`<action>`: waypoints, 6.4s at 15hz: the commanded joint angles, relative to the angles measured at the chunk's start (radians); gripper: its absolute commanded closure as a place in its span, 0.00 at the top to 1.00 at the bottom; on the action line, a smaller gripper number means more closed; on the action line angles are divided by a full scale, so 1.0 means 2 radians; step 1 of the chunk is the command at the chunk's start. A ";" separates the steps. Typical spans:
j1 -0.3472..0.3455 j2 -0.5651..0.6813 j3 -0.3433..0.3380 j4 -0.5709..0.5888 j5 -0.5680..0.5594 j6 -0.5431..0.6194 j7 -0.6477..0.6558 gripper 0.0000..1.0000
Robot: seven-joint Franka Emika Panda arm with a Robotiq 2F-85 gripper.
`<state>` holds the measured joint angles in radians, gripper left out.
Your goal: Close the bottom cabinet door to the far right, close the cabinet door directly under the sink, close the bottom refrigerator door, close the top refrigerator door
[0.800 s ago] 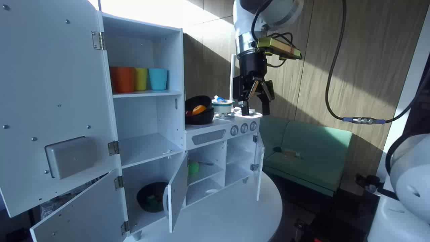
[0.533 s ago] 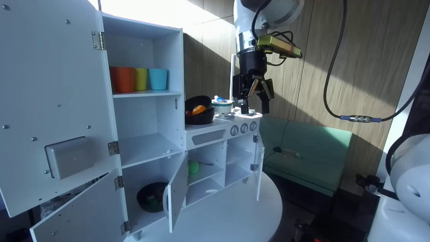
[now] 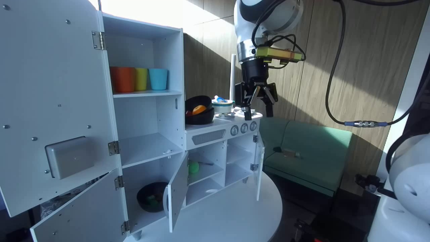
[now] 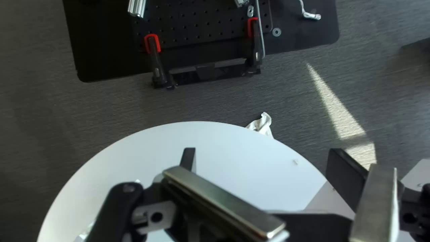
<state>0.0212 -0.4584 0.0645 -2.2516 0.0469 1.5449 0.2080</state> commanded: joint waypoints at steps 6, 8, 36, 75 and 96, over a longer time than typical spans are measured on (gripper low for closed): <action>-0.104 0.047 -0.048 -0.087 -0.092 0.131 0.109 1.00; -0.125 0.076 -0.060 -0.096 -0.104 0.173 0.144 1.00; -0.061 0.256 -0.098 -0.024 -0.148 0.475 0.469 1.00; 0.087 0.320 0.005 0.087 -0.105 0.162 0.261 1.00; 0.048 0.285 0.011 0.071 0.016 0.128 0.172 1.00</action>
<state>0.1286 0.0884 0.0860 -2.0905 -0.0098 1.7733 0.6116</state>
